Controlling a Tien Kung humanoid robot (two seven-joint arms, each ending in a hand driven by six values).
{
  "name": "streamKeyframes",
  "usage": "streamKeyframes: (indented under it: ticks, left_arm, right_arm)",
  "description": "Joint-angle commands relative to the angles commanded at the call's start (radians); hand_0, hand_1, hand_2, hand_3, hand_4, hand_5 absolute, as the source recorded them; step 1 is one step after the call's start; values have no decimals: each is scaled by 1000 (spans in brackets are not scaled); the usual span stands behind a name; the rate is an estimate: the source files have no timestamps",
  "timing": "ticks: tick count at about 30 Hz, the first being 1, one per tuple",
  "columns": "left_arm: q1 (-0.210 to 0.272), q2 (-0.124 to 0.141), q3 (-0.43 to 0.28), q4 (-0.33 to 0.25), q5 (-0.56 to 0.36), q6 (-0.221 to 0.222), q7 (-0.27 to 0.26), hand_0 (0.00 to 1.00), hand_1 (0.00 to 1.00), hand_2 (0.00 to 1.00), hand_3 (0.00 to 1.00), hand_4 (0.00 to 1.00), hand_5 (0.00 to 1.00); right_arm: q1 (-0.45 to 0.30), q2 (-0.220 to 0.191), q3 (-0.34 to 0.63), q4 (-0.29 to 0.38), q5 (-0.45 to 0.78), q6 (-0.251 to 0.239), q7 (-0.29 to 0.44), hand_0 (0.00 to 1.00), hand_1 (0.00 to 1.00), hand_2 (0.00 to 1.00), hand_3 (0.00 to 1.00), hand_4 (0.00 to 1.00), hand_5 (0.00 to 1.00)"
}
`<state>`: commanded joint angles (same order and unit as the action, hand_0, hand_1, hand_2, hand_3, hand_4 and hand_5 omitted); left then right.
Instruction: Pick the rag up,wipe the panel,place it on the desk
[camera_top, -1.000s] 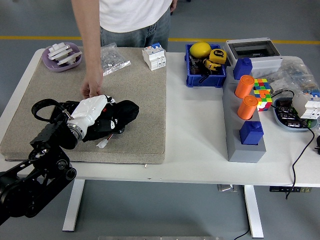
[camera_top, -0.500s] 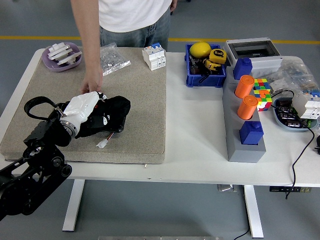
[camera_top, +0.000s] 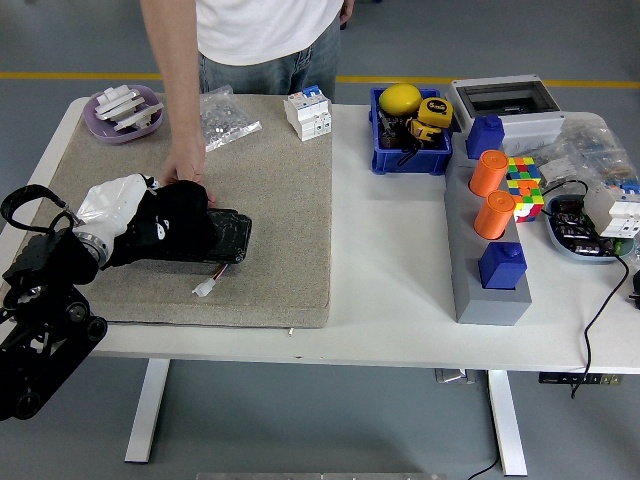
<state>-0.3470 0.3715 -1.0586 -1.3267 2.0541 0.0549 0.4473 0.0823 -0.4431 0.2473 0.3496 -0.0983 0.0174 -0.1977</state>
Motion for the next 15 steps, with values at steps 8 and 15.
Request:
streamKeyframes:
  ticks: [8, 15]
  left_arm:
    - [12, 11, -73, 41, 9, 3, 3, 262, 467, 595, 527, 143, 2]
    - [20, 10, -104, 67, 34, 3, 10, 263, 465, 593, 528, 147, 2]
  right_arm:
    - [0, 0, 3, 1, -4, 0, 0, 746, 638, 685, 689, 998, 622]
    - [-2, -1, 6, 2, -6, 2, 0, 745, 638, 685, 690, 998, 622]
